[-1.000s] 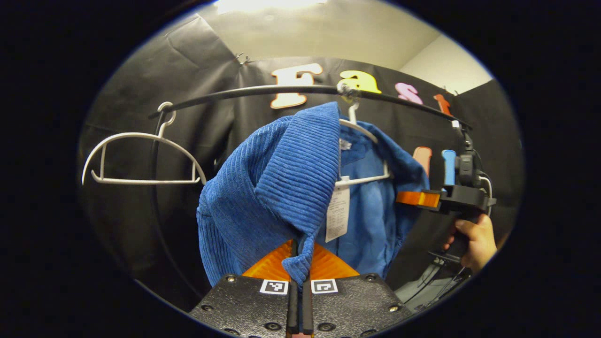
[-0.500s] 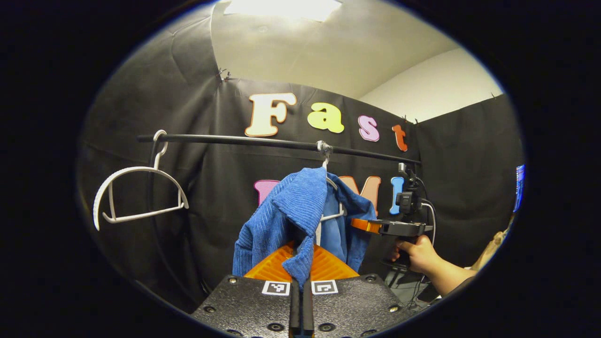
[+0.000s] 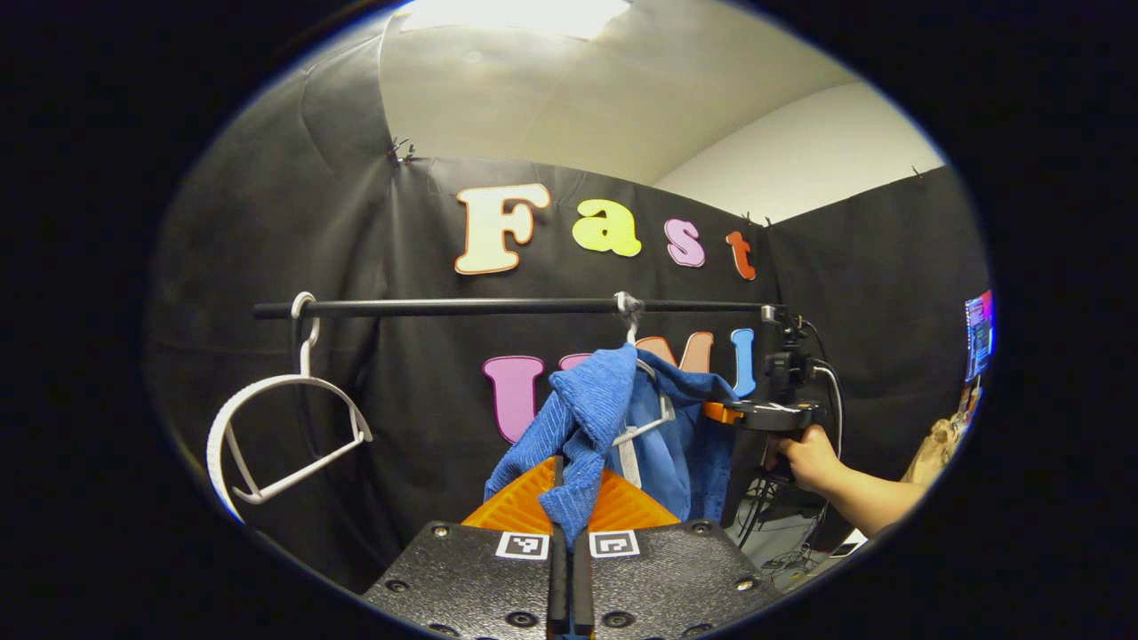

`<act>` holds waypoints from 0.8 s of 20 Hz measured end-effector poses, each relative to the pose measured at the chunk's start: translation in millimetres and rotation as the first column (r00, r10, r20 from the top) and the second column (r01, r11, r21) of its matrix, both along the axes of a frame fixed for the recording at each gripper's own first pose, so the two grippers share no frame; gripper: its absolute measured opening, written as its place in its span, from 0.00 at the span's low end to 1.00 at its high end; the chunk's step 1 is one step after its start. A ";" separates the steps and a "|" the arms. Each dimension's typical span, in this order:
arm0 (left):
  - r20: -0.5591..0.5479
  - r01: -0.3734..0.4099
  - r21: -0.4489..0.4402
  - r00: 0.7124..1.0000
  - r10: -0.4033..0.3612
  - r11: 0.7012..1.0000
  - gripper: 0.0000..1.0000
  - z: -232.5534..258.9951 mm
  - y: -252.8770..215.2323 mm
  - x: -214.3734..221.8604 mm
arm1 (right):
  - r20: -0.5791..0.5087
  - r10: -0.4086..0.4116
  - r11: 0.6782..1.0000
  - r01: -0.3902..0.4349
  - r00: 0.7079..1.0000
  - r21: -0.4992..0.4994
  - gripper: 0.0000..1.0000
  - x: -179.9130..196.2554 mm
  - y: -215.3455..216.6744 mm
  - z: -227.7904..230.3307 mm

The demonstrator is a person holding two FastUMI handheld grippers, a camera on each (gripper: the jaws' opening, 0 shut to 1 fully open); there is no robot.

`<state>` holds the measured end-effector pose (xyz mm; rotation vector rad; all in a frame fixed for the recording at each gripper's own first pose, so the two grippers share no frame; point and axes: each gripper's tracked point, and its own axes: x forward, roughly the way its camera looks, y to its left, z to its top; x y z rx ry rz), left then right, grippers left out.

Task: Grasp the clothes on the hanger with both hands and then place them into the laundry hamper below.

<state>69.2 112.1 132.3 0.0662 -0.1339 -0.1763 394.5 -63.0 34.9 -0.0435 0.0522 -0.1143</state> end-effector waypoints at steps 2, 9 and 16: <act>-0.017 -0.021 0.013 1.000 0.021 1.000 0.02 -0.1 15.3 8.5 | 0.009 -0.030 0.999 0.030 1.000 -0.011 0.05 5.2 -3.7 2.6; 0.043 -0.091 0.101 0.995 0.087 0.991 0.02 21.7 44.8 17.1 | 0.033 -0.064 0.996 0.062 0.997 0.062 0.05 30.5 -1.8 12.1; 0.086 -0.179 0.150 0.982 0.167 0.972 0.02 18.9 71.3 34.5 | 0.017 -0.059 0.994 0.058 0.998 0.094 0.05 65.2 8.0 -2.6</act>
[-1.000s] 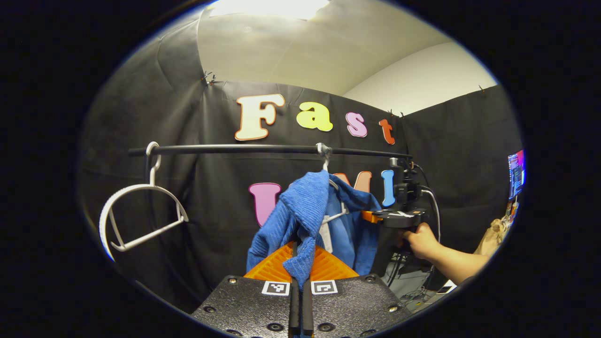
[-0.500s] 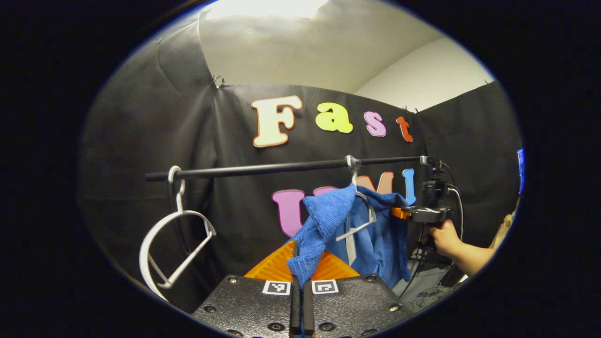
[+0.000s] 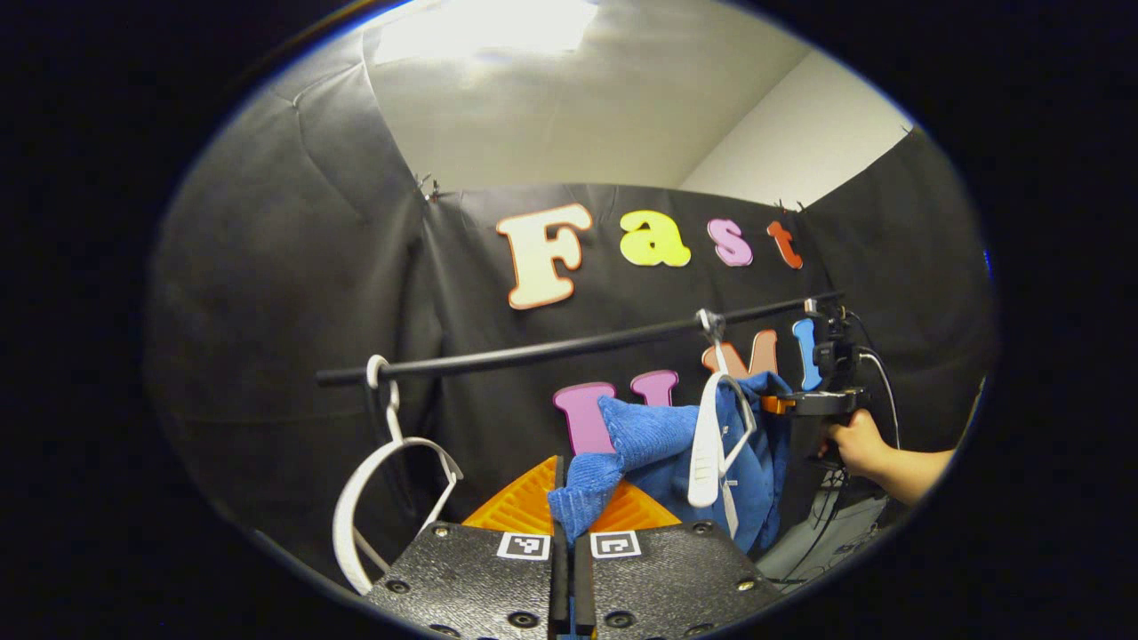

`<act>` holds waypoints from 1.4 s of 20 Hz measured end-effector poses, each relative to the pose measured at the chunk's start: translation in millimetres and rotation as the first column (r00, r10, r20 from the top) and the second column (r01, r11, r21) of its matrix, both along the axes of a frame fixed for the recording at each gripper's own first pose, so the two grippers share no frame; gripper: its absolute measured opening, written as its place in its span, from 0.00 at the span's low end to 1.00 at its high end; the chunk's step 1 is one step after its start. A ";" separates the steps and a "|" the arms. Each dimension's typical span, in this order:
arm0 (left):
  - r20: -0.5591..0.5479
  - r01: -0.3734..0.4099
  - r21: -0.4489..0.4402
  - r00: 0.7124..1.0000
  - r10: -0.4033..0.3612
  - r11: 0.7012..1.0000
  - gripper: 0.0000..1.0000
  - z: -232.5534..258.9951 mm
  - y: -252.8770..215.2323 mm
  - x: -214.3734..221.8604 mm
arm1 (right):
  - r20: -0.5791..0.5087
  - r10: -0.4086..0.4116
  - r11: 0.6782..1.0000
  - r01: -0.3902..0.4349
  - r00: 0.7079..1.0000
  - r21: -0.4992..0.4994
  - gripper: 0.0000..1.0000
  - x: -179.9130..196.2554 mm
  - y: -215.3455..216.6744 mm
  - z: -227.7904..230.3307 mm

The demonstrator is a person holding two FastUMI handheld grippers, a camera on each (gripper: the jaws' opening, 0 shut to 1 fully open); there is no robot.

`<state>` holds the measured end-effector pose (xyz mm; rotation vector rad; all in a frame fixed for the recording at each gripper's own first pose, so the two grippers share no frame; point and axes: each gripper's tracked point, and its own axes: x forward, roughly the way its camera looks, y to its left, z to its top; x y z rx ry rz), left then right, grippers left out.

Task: Grasp the clothes on the hanger with both hands and then place them into the laundry hamper below.

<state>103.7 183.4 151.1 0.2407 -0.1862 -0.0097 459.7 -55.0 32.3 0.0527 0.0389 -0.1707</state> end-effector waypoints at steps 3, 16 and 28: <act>-0.016 -0.015 -0.013 1.000 0.015 1.000 0.02 -24.5 -1.9 11.6 | -0.023 -0.014 1.000 0.015 1.000 0.024 0.05 7.1 -4.7 -17.6; -0.061 -0.012 -0.196 0.998 0.000 0.981 0.02 -115.6 -31.3 15.8 | -0.100 0.037 0.979 -0.016 0.994 0.204 0.05 -89.9 7.5 -103.7; 0.035 0.036 -0.242 0.999 -0.028 0.970 0.02 -91.5 -72.5 -23.9 | -0.053 0.193 0.960 -0.178 0.980 0.217 0.05 -194.0 83.5 -63.9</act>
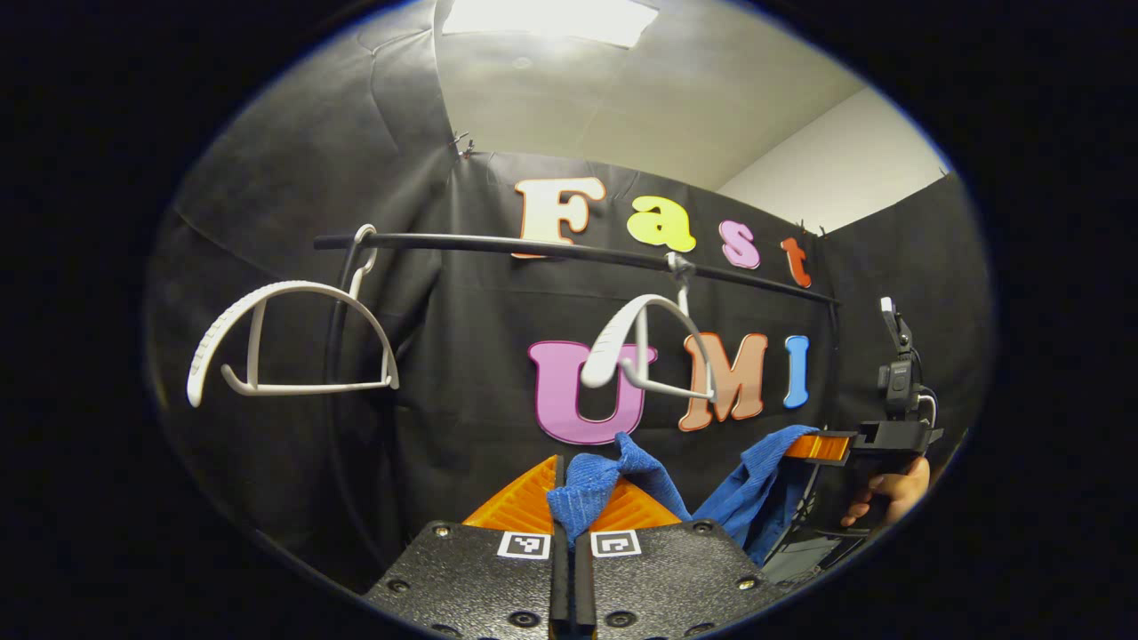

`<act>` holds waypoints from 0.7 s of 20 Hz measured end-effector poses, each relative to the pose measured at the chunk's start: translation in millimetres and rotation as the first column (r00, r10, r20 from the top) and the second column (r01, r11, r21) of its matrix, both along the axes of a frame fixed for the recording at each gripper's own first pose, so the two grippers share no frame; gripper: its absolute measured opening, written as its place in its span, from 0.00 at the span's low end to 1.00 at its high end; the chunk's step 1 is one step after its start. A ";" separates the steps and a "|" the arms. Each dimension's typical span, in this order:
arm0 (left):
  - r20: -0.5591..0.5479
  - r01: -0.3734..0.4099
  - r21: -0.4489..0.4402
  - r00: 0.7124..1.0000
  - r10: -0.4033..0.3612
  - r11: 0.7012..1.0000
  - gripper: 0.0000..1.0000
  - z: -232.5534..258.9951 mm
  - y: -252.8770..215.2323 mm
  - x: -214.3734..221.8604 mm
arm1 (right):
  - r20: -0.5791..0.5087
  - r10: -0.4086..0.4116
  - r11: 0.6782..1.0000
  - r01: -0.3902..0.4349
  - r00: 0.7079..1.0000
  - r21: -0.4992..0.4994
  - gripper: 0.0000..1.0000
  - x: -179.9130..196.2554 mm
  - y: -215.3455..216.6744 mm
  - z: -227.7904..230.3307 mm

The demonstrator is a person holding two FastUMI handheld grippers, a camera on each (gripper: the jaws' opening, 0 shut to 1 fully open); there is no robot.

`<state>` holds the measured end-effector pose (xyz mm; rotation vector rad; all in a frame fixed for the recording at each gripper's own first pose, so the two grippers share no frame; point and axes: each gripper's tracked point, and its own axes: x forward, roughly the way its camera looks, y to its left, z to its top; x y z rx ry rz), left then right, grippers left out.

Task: Grasp the clothes on the hanger with both hands and then place them into the laundry hamper below.

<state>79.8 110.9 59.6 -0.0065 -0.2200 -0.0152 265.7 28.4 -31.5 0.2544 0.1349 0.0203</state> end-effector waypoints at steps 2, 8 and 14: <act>-0.011 0.007 -0.013 1.000 -0.008 1.000 0.02 -1.6 -11.2 -1.9 | 0.020 0.018 1.000 -0.018 1.000 -0.005 0.05 -18.3 11.6 9.2; 0.004 0.074 -0.010 0.997 -0.074 0.997 0.02 13.9 -64.8 -5.6 | 0.088 0.041 0.999 -0.041 0.995 0.003 0.05 -61.7 20.5 36.8; 0.064 0.140 -0.023 0.988 -0.138 0.990 0.02 39.5 -108.2 -8.9 | 0.158 0.019 1.000 -0.018 0.987 -0.009 0.05 -95.0 6.4 84.5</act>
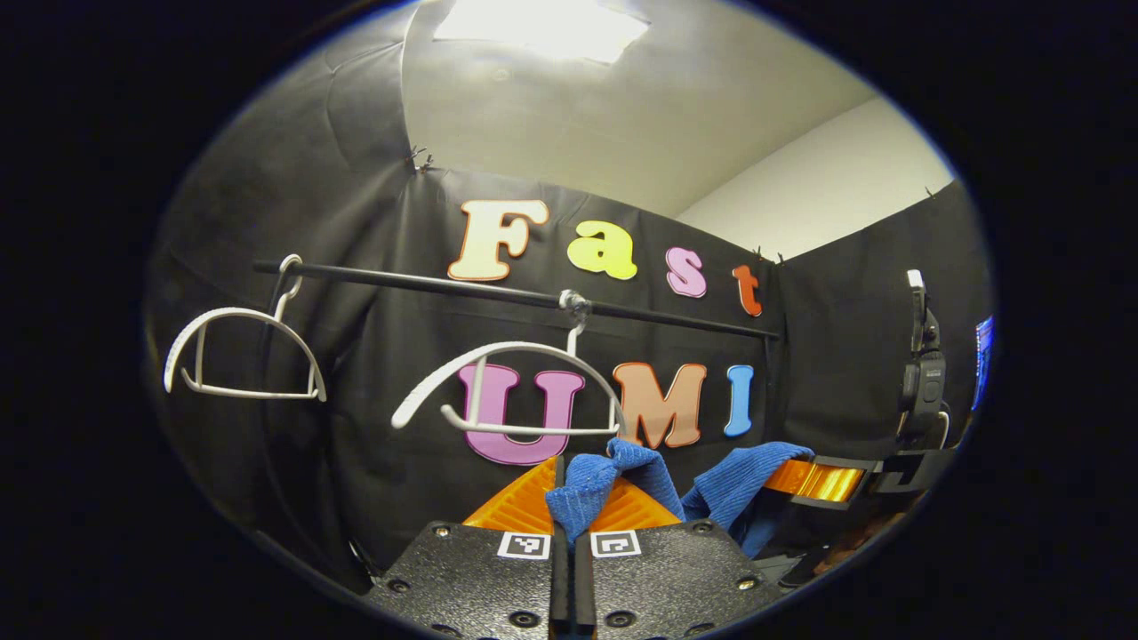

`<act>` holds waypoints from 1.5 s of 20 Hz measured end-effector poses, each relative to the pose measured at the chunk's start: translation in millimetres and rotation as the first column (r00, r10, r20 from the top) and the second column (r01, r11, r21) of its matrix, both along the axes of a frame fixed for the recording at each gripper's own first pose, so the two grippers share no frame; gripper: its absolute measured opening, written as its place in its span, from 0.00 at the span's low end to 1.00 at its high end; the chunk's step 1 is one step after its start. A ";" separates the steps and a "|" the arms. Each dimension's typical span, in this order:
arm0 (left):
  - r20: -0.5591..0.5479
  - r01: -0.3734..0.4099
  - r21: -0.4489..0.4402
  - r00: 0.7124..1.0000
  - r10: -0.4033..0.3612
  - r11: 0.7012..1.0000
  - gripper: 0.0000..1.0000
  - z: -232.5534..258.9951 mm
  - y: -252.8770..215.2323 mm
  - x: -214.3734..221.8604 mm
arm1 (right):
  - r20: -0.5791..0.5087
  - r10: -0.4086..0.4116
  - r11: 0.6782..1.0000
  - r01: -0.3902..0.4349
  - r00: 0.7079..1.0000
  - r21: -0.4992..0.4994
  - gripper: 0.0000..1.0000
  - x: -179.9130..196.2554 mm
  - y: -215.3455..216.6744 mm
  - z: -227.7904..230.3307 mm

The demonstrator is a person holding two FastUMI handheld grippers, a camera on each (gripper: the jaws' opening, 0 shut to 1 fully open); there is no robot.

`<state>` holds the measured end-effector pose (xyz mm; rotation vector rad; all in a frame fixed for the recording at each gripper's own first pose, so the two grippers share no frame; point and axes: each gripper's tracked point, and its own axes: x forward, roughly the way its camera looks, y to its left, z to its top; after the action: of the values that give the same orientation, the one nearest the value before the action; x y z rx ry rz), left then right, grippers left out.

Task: Grasp the clothes on the hanger with both hands and then place them into the laundry hamper below.

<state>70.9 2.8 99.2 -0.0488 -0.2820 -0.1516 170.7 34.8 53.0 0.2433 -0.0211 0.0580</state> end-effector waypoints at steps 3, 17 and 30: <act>0.008 0.025 -0.009 1.000 -0.025 1.000 0.02 6.3 -17.0 6.1 | 0.028 -0.020 0.999 0.021 0.999 -0.027 0.05 -3.0 -9.8 16.2; -0.080 0.019 -0.009 0.997 -0.019 1.000 0.03 -89.5 -38.7 86.8 | 0.072 -0.132 0.978 0.142 0.989 -0.154 0.05 35.1 -46.9 -37.6; -0.329 -0.065 0.048 0.941 0.077 0.997 0.03 -278.4 22.9 146.7 | -0.248 -0.048 0.999 0.047 0.968 -0.008 0.05 74.0 -28.3 -253.8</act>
<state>217.5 25.6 -179.3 -0.0271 0.0555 -0.0743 244.7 6.5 -200.8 0.2469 0.2227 -0.0205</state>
